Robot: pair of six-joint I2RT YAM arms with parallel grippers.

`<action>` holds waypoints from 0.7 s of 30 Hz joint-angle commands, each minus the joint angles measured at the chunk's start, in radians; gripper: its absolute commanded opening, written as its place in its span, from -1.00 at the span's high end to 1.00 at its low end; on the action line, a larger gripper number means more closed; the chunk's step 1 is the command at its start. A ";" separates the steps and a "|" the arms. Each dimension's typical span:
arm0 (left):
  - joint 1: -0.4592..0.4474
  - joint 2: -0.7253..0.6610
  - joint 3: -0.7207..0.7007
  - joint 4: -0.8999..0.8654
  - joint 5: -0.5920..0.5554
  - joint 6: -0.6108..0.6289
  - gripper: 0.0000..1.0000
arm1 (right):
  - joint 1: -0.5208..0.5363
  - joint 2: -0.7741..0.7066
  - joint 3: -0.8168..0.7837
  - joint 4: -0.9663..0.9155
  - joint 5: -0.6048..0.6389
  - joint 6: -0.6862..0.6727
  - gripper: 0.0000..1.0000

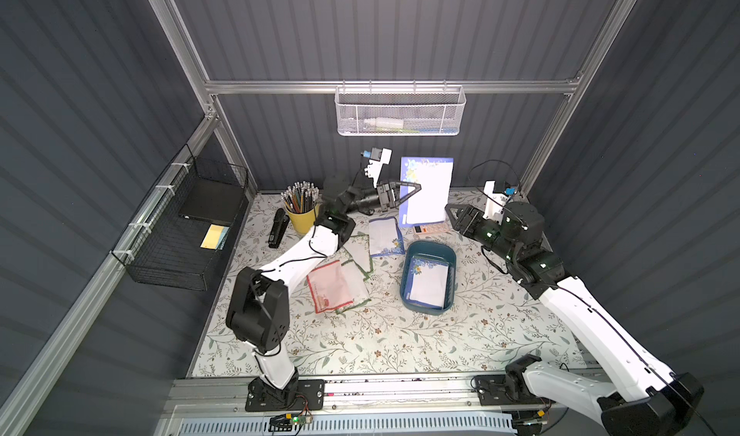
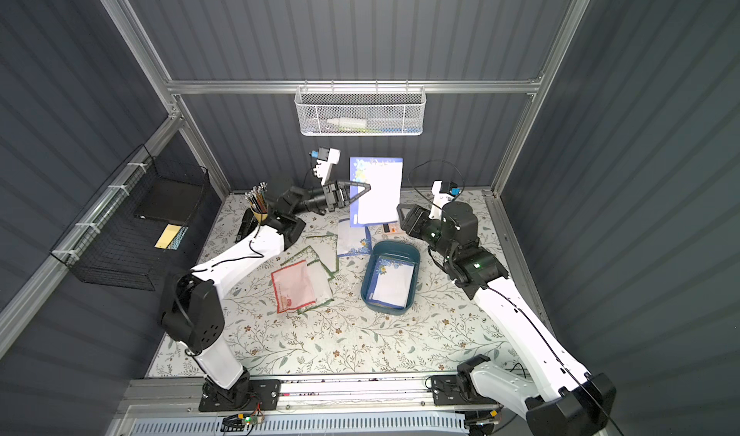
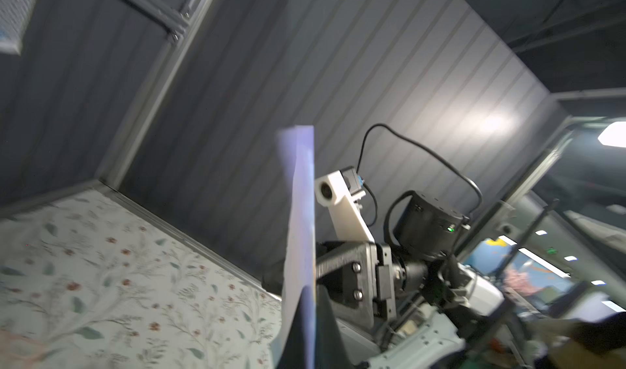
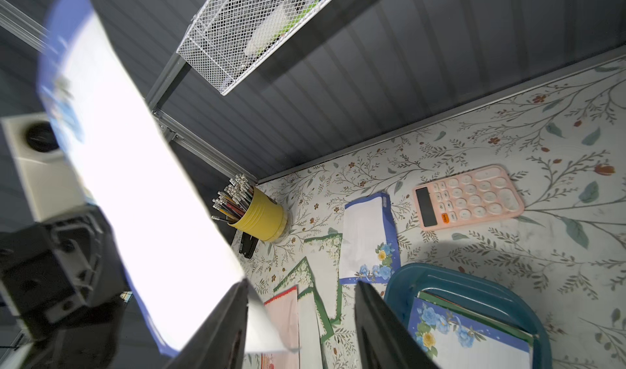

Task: Take out the stationery paper from the storage box
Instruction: Pick up the stationery paper from the storage box, then place the stationery paper at the center of the board.

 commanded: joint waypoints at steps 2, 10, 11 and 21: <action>0.016 -0.116 0.088 -0.653 -0.184 0.500 0.95 | -0.002 0.001 -0.018 -0.007 0.016 -0.005 -0.12; 0.038 -0.187 0.035 -0.902 -0.543 0.601 0.90 | -0.002 0.029 -0.018 -0.008 -0.002 0.004 -0.13; 0.042 -0.189 0.015 -0.910 -0.563 0.605 0.91 | -0.002 0.031 -0.016 -0.014 -0.001 0.003 -0.13; 0.084 -0.172 -0.165 -0.839 -0.599 0.588 0.87 | -0.002 0.083 -0.017 -0.059 -0.009 0.010 -0.14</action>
